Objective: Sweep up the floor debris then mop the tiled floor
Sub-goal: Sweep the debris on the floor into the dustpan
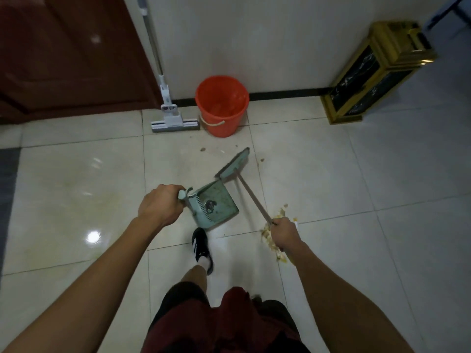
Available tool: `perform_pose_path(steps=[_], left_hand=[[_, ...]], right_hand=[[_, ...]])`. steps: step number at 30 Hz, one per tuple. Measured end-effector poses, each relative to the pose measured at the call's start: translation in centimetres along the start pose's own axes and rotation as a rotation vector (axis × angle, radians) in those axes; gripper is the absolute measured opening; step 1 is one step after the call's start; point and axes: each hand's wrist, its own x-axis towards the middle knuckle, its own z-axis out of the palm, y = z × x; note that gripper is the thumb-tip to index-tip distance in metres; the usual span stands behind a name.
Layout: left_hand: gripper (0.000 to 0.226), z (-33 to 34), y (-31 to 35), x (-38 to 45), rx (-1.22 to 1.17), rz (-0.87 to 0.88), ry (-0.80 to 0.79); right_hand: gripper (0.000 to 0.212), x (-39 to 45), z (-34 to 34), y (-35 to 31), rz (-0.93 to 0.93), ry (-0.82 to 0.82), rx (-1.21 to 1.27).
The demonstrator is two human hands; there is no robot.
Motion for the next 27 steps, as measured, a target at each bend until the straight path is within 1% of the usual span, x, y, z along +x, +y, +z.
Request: perform_pose_path(steps=[2,5,8,13,17,22,25,27], left_hand=[[0.007,-1.7,-2.0,1.9,-0.001,-0.016,-0.007],[0.007,-3.9,-4.8,4.7,0.012,-0.043,-0.022],[0.005,-5.6,-7.4,7.2,0.029,-0.054,-0.01],[0.008,-7.6,-10.6,10.4,0.018,-0.106,-0.004],[0.014,-8.4,-12.8,11.7,-0.017,-0.157,0.0],[0.009,-8.8,-14.7,12.9,-0.024,-0.173,-0.007],[0.01,-8.8,-14.7,13.3,-0.018,-0.166,-0.002],[0.01,-8.7,-14.3,13.5,-0.006,-0.155,-0.008]], right_hand=[[0.035,1.4,0.4,-3.8,-0.029,-0.005,0.033],[0.033,3.7,1.2,-9.2,-0.023,-0.028,0.098],[0.03,5.6,2.2,-13.9,-0.037,-0.077,0.122],[0.024,8.3,3.8,-20.4,-0.085,-0.152,0.075],[0.032,10.8,5.3,-24.4,-0.159,-0.167,-0.045],[0.033,13.6,6.6,-28.1,-0.212,-0.181,-0.223],[0.031,14.5,6.7,-28.7,-0.19,-0.157,-0.331],[0.03,14.6,6.5,-28.0,-0.171,-0.135,-0.387]])
